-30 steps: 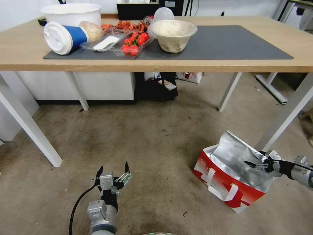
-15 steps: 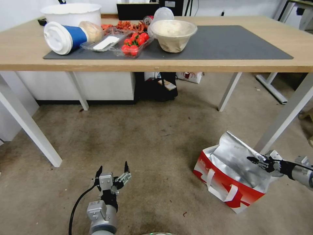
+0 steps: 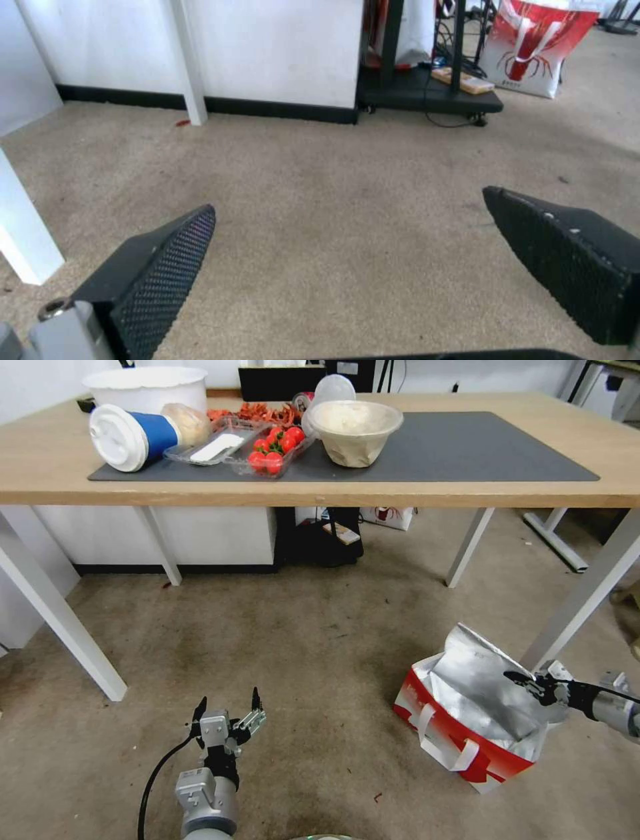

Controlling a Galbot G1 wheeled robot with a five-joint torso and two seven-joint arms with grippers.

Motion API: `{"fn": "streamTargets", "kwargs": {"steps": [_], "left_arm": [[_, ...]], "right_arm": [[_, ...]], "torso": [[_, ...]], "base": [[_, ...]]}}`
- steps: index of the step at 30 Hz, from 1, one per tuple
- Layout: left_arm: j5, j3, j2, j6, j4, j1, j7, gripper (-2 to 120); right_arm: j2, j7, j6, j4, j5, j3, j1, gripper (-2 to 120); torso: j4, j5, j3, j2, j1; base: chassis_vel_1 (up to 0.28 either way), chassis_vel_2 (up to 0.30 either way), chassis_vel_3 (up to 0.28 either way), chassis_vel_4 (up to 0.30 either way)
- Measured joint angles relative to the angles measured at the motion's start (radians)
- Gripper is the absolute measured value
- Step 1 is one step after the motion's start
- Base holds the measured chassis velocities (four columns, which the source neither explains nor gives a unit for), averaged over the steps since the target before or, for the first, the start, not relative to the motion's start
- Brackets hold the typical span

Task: Pick up the food delivery bag from the floor and place it on the table.

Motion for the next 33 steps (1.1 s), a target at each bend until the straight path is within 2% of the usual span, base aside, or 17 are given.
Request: {"fn": "streamTargets", "kwargs": {"steps": [9, 12, 18, 19, 20, 21, 22, 23, 24, 25, 26, 33], "left_arm": [[-0.003, 0.0, 0.0, 0.001, -0.004, -0.003, 0.0, 100], [-0.007, -0.001, 0.001, 0.002, -0.011, -0.004, 0.0, 100], [-0.012, -0.003, 0.001, 0.002, -0.017, -0.003, -0.002, 100], [-0.015, -0.007, 0.001, 0.001, -0.022, -0.002, -0.006, 100], [-0.015, -0.007, 0.001, 0.001, -0.022, -0.002, -0.006, 100], [-0.017, -0.008, 0.001, 0.001, -0.025, -0.001, -0.006, 100], [-0.019, -0.011, 0.001, 0.0, -0.032, 0.0, -0.006, 100], [-0.024, -0.013, 0.001, 0.001, -0.038, 0.001, -0.007, 100], [-0.027, -0.014, 0.001, 0.003, -0.043, 0.002, -0.007, 100], [-0.027, -0.014, 0.001, 0.003, -0.043, 0.002, -0.007, 100], [-0.028, -0.016, 0.001, 0.005, -0.048, 0.003, -0.007, 100], [-0.027, -0.019, -0.008, 0.006, -0.059, 0.008, -0.003, 100]], "right_arm": [[-0.072, -0.026, -0.048, 0.157, 0.127, 0.032, -0.067, 0], [-0.123, -0.052, -0.091, 0.267, 0.205, 0.058, -0.124, 0], [-0.149, -0.08, -0.121, 0.311, 0.251, 0.063, -0.138, 0], [-0.175, -0.12, -0.163, 0.347, 0.317, 0.066, -0.141, 0], [-0.175, -0.12, -0.163, 0.347, 0.317, 0.066, -0.141, 0], [-0.185, -0.149, -0.184, 0.354, 0.349, 0.065, -0.138, 0], [-0.21, -0.204, -0.207, 0.363, 0.389, 0.063, -0.13, 0], [-0.232, -0.248, -0.222, 0.366, 0.409, 0.062, -0.123, 0], [-0.244, -0.276, -0.232, 0.367, 0.418, 0.06, -0.12, 0], [-0.244, -0.276, -0.232, 0.367, 0.418, 0.06, -0.12, 0], [-0.252, -0.303, -0.239, 0.369, 0.43, 0.058, -0.116, 0], [-0.26, -0.349, -0.267, 0.409, 0.467, 0.051, -0.112, 0]], "torso": [[0.0001, -0.0002, 0.0, 0.0, 0.0], [0.0, -0.0003, 0.0, 0.0, 0.0], [0.0001, -0.0002, 0.0, 0.0, 0.0], [0.0002, -0.0004, 0.0, 0.0, 0.0], [0.0002, -0.0004, 0.0, 0.0, 0.0], [-0.0005, 0.0005, 0.0, 0.0, 0.0], [0.0, 0.0006, 0.0, 0.0, 0.0], [0.0001, -0.0017, 0.0, 0.0, 0.0], [0.0002, -0.0021, 0.0, 0.0, 0.0], [0.0002, -0.0021, 0.0, 0.0, 0.0], [0.0002, 0.0004, 0.0, 0.0, 0.0], [0.0001, -0.0001, 0.0, 0.0, 0.0]], "base": [[0.0, 0.0, 0.0, 0.0], [0.0, 0.0, 0.0, 0.0], [0.0, 0.0, 0.0, 0.0], [0.0, 0.0, 0.0, 0.0], [0.0, 0.0, 0.0, 0.0], [0.0, 0.0, 0.0, 0.0], [0.0, 0.0, 0.0, 0.0], [0.0, 0.0, 0.0, 0.0], [0.0, 0.0, 0.0, 0.0], [0.0, 0.0, 0.0, 0.0], [0.0, 0.0, 0.0, 0.0], [0.0, 0.0, 0.0, 0.0]]}}
